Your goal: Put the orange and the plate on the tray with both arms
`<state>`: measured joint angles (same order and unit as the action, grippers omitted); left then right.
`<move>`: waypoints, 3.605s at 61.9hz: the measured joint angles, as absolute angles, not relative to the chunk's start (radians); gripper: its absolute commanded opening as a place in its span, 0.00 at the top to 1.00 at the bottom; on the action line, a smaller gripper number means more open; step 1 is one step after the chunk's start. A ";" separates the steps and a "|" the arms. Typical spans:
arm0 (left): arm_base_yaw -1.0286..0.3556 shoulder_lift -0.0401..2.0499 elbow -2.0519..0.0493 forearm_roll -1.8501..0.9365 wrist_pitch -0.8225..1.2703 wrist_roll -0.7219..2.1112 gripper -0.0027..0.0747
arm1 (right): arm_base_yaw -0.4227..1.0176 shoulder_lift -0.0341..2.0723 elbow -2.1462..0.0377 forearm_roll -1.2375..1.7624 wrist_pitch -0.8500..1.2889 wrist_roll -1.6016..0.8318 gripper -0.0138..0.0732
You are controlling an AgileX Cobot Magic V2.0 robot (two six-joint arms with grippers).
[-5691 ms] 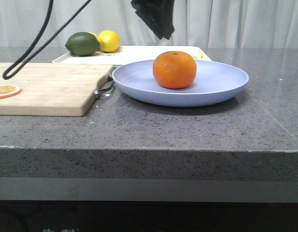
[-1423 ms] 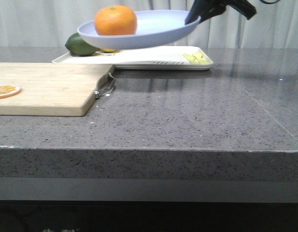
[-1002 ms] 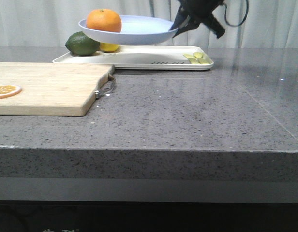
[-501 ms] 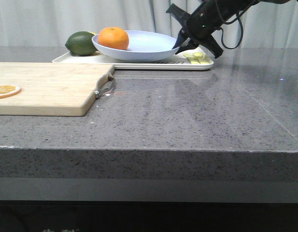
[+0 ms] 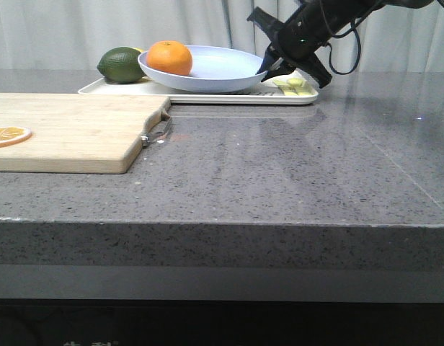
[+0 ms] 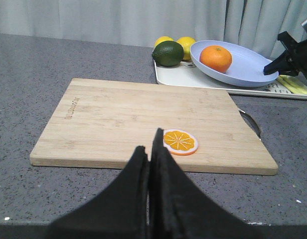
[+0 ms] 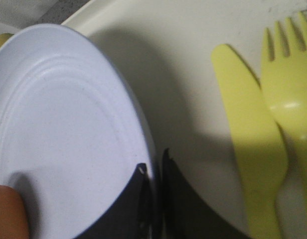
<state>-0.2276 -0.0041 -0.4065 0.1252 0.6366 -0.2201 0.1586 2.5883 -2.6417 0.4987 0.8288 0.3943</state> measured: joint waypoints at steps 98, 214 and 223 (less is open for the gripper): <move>-0.228 -0.004 -0.406 0.125 0.637 -0.221 0.99 | 0.126 2.295 -2.728 0.268 1.266 0.182 0.98; -0.228 -0.004 -0.406 0.125 0.635 -0.221 0.99 | 0.123 0.214 -0.363 -0.035 0.396 0.015 0.98; -0.228 -0.004 -0.406 0.125 0.635 -0.221 0.99 | 0.123 0.204 -0.361 -0.035 0.390 0.015 0.98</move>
